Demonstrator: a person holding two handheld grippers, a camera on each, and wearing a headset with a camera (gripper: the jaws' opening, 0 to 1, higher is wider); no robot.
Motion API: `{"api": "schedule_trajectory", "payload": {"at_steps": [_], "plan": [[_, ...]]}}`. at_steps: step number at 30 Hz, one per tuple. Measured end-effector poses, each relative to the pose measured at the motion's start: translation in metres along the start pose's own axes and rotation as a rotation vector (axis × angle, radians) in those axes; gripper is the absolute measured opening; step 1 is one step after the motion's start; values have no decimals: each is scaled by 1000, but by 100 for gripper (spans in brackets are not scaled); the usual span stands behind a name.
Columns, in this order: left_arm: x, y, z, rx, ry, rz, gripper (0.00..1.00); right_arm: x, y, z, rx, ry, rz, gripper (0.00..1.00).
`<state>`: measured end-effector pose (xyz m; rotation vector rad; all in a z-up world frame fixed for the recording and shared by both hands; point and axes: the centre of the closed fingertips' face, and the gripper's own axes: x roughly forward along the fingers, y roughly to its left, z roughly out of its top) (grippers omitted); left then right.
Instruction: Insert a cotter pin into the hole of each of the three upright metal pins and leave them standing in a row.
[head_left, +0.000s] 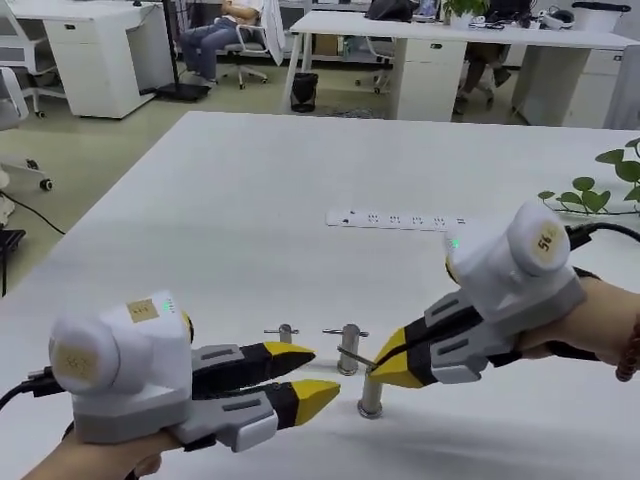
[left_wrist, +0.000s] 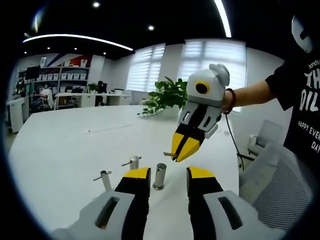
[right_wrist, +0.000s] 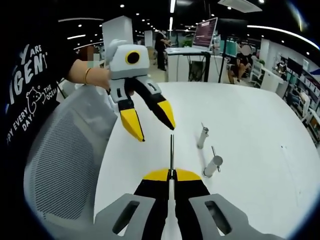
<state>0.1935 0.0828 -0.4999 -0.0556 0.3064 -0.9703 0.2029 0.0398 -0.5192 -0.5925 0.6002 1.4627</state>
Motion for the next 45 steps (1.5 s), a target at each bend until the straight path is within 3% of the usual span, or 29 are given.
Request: {"api": "schedule_trajectory", "payload": {"at_steps": [8,16,30,36,45], "plan": [[12,9,-5,36,18,71,55,-15,-18,-20,15,83,-73,0],[31,8,-15,70,58,95,64,-21,-30,-38,26,145,-122,0],[65,7,-34,60,106,125,65,-26,-43,-61,18,231,-163,0],[71,8,-36,67,124,132,62,-26,-47,-67,17,244,-171,0],[80,8,-42,34,129,137,53,-24,-47,-74,-19,281,-166,0]]}}
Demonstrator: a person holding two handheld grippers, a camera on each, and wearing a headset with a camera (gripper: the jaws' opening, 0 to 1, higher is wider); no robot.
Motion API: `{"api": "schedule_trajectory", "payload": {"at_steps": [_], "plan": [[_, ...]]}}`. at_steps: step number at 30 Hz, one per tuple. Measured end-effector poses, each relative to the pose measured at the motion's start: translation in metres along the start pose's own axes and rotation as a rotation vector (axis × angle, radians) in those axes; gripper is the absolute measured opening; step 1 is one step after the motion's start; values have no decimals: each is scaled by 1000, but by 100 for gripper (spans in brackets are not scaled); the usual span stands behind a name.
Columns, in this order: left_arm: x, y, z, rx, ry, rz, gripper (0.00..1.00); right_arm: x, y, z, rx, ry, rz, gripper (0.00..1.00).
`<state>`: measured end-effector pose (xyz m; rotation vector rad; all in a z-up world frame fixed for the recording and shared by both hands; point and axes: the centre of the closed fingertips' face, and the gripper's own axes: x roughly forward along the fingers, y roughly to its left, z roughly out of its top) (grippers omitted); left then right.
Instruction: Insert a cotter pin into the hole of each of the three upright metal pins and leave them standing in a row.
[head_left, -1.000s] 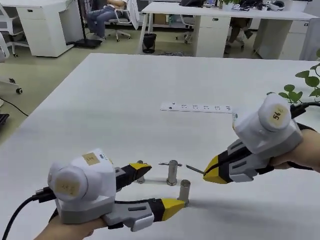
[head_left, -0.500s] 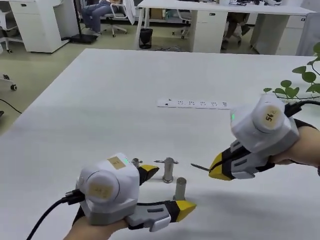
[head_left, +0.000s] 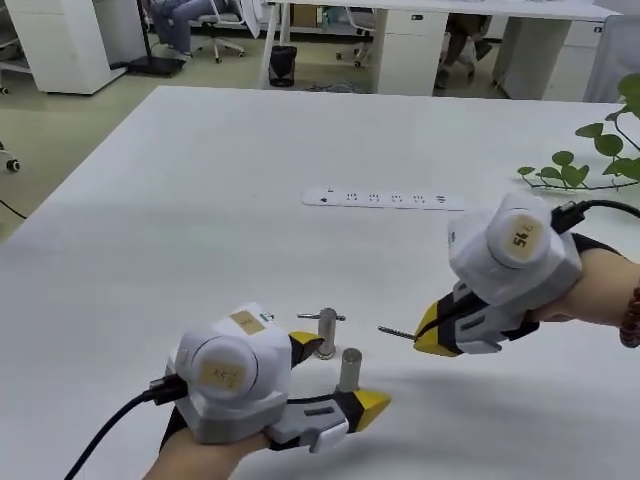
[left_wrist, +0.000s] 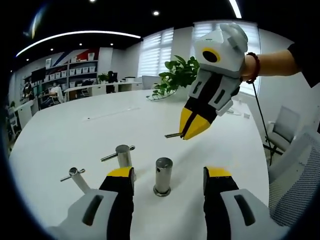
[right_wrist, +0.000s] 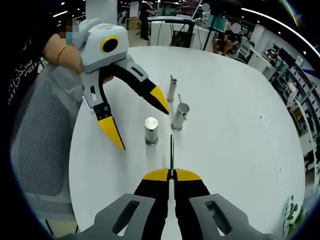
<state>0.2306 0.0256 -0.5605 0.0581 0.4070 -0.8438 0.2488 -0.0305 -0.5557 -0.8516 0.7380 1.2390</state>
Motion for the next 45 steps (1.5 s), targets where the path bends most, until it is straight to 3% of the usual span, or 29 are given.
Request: {"api": "schedule_trajectory", "payload": {"at_steps": [17,27,35,45], "plan": [[13,9,-17,26,51,20,31,13,13,-10,-98,68,49,0],[17,10,-23,43,71,19,19,18,18,-8,-136,73,69,0],[18,12,-24,19,70,17,15,21,19,0,-158,72,76,0],[20,9,-26,36,77,5,11,22,20,3,-181,77,80,0]]}}
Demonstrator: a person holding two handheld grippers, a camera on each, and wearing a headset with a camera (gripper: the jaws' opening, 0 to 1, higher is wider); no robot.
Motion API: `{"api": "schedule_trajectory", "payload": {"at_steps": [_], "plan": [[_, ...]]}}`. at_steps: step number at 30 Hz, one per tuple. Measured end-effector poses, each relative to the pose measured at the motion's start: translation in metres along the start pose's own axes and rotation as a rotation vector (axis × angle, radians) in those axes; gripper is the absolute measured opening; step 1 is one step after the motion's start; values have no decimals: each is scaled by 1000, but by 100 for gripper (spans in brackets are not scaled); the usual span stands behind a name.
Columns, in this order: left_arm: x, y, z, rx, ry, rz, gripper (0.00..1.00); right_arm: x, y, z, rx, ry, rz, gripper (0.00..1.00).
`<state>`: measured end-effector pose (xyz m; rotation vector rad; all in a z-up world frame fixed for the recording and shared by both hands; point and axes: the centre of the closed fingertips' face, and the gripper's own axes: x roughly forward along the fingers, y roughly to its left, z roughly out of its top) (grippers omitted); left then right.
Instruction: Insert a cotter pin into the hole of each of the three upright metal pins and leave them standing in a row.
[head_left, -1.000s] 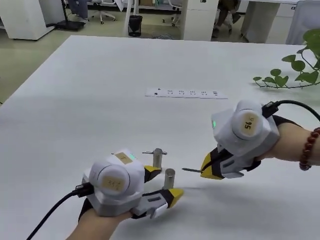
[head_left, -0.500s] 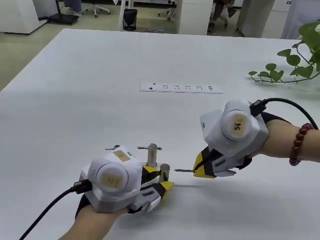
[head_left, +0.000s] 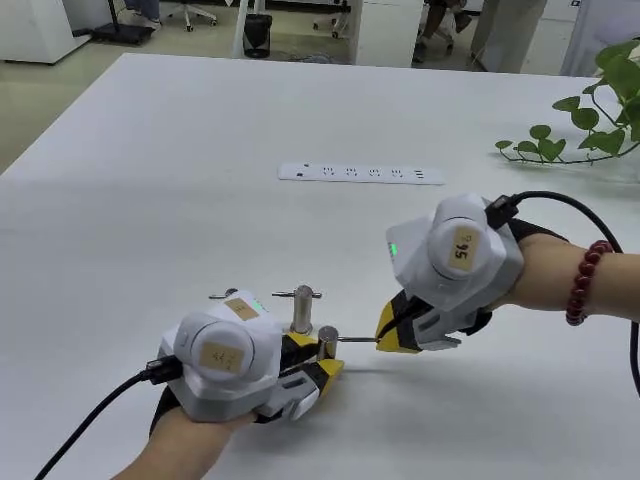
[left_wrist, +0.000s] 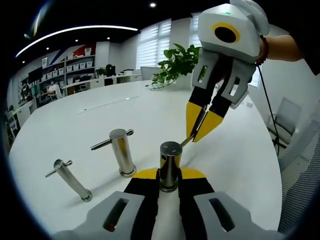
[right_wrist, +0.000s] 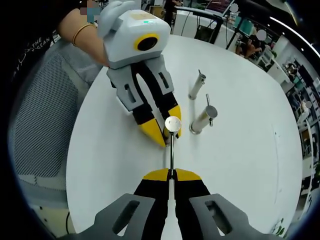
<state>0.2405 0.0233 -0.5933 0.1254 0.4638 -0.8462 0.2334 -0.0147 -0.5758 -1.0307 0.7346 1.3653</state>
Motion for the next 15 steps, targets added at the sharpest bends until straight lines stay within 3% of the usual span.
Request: {"api": "schedule_trajectory", "payload": {"at_steps": [15], "plan": [[1,0,0,21,4,-20,10,-3,-1,7,-16,-12,-5,0]]}}
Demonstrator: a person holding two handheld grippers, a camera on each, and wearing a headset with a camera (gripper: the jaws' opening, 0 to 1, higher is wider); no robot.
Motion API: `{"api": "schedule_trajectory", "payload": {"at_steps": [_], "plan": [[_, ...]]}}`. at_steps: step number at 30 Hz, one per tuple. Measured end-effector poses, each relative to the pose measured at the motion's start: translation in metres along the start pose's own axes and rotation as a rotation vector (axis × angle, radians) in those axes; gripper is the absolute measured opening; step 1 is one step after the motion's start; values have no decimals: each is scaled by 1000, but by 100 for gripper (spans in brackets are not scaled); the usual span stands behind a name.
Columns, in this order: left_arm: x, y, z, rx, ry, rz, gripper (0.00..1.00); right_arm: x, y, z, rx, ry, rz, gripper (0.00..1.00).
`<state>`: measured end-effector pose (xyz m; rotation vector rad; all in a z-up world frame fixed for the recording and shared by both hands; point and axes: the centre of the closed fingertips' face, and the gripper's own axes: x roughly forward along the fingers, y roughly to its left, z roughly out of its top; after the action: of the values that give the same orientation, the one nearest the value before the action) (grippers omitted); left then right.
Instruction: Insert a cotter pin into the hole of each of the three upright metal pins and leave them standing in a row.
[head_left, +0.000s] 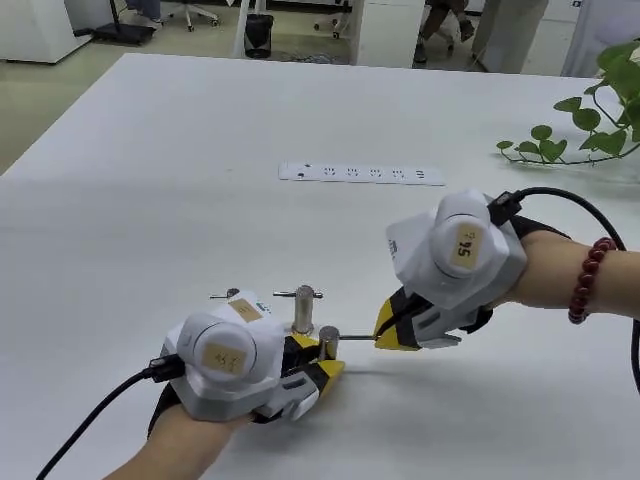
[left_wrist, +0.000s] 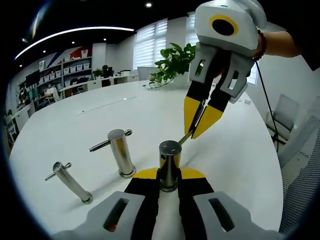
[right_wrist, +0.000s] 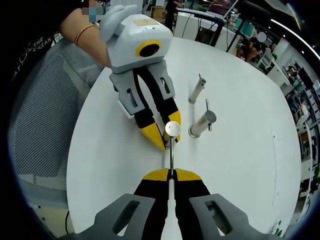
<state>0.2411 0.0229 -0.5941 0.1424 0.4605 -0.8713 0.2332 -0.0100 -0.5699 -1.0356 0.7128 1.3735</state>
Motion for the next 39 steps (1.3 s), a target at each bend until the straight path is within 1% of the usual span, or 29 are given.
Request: {"api": "schedule_trajectory", "payload": {"at_steps": [6,17,20,25,30,32,35,36,39], "plan": [[1,0,0,1,1,-3,10,1,0,5,-8,-2,3,0],[1,0,-1,19,-1,0,10,0,0,7,-6,6,3,0],[1,-1,-1,24,-1,-4,10,-1,1,10,0,-5,8,0],[2,-1,-1,25,-1,-10,10,-1,2,12,2,-8,10,0],[2,0,-1,28,-1,-11,10,1,-1,10,0,1,7,0],[2,-1,-1,29,0,-10,10,3,-1,13,8,-15,11,0],[2,0,-1,30,0,-10,10,4,-2,14,-4,-10,9,0],[2,0,-1,30,0,-10,10,5,-2,11,18,-4,6,0],[2,0,-1,29,-1,-11,10,9,-3,12,12,-14,9,0]]}}
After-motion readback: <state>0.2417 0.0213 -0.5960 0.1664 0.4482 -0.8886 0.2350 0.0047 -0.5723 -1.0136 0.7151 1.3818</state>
